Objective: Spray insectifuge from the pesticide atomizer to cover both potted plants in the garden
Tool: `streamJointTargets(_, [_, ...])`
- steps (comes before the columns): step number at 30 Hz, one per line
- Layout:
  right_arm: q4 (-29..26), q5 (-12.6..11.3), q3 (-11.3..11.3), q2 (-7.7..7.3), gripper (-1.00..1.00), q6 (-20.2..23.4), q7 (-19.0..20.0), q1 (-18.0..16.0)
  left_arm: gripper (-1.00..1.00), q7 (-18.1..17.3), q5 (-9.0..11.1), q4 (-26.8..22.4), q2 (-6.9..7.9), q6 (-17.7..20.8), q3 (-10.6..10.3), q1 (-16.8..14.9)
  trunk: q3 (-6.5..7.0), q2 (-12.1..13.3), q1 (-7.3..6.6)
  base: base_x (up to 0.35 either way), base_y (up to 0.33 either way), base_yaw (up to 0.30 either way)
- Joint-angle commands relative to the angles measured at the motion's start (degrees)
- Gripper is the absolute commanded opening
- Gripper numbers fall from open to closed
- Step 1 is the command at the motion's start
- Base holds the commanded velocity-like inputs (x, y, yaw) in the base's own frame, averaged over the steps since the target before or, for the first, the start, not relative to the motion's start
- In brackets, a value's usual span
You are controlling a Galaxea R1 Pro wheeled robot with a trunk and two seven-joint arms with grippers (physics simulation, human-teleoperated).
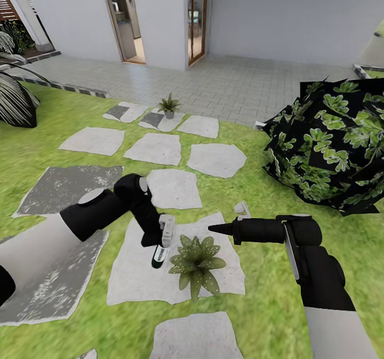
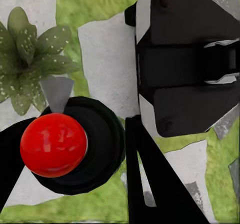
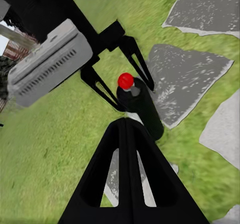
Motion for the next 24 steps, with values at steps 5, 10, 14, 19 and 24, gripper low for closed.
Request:
streamJointTargets(5, [-0.1,0.6,-0.1,0.02,-1.0,0.5,0.6,-0.1,-1.0,-0.4,0.1,-0.2,5.46,0.2,0.3,0.7,-0.1,-0.1,0.03,0.0,0.0,0.0])
streamJointTargets(10, [-0.1,0.6,-0.2,-0.21,-1.0,0.5,0.6,-0.1,-1.0,-0.4,0.2,-0.2,11.13,-0.8,0.4,1.2,-0.1,-0.1,0.03,0.0,0.0,0.0])
streamJointTargets(14, [-0.1,0.5,-0.4,-0.25,-1.0,0.5,0.7,-0.1,-1.0,-0.3,0.3,0.0,15.1,-1.4,2.4,2.3,-0.1,-0.1,0.03,0.0,0.0,0.0])
streamJointTargets(19, [-0.1,0.5,-0.5,-0.31,-1.0,0.5,0.7,-0.1,-1.0,-0.2,0.2,0.3,15.96,-1.4,11.8,5.3,-0.1,-0.1,0.03,0.0,0.0,0.0])
streamJointTargets(24, [-0.1,0.6,-0.6,-0.33,-1.0,0.5,0.8,-0.1,-1.0,-0.1,-0.2,0.3,16.29,-1.4,16.4,7.8,-0.1,-0.1,0.03,0.0,0.0,0.0])
